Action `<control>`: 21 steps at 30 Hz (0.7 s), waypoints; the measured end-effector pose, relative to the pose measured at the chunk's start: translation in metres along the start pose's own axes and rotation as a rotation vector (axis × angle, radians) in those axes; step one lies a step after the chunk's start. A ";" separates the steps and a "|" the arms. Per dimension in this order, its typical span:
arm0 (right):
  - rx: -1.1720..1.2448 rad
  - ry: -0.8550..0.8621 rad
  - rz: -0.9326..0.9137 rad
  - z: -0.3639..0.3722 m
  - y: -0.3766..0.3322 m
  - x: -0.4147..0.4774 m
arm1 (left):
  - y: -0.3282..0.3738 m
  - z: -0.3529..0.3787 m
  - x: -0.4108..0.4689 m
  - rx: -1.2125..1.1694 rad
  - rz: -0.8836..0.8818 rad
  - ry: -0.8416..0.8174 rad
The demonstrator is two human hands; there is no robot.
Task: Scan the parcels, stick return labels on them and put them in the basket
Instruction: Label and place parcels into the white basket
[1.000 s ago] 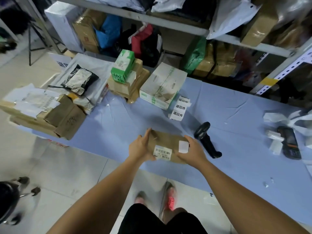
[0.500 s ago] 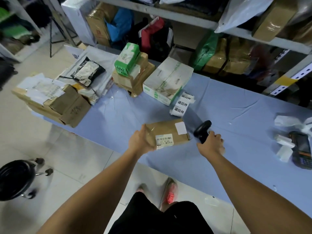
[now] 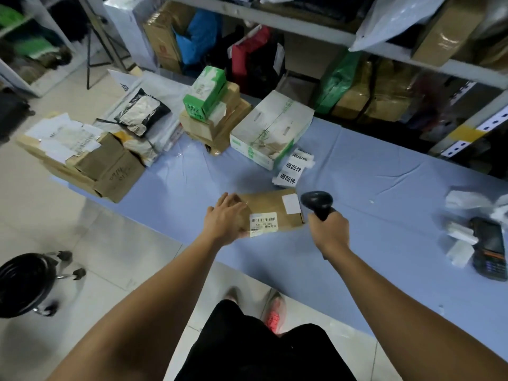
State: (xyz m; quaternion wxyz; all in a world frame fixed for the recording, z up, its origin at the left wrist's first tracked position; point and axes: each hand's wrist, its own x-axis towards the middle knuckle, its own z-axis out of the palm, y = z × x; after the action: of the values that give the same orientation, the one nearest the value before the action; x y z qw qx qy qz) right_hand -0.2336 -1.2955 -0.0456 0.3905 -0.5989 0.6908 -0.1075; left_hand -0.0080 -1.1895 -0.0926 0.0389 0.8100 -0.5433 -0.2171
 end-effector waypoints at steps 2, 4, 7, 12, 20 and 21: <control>0.045 -0.057 -0.048 -0.005 -0.010 -0.014 | 0.002 -0.002 0.004 0.008 -0.018 -0.006; -0.039 -0.127 -0.087 -0.009 -0.019 -0.026 | 0.002 -0.004 0.008 -0.005 -0.019 -0.008; -0.110 -0.178 -0.082 -0.015 -0.025 -0.042 | 0.002 -0.005 0.011 -0.050 -0.021 0.012; -0.154 -0.139 -0.081 -0.021 -0.031 -0.062 | 0.002 -0.005 0.013 -0.095 -0.031 0.022; -0.164 -0.119 -0.051 -0.019 -0.040 -0.078 | 0.000 -0.008 0.013 -0.091 -0.016 0.017; -0.156 -0.117 -0.050 -0.018 -0.038 -0.078 | 0.000 -0.007 0.013 -0.093 -0.010 0.017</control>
State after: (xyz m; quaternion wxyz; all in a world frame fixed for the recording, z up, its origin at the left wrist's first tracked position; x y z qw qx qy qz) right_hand -0.2189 -1.2404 0.0223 0.3794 -0.6499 0.6579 -0.0282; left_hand -0.0013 -1.2020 -0.0901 0.0800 0.8120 -0.5281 -0.2353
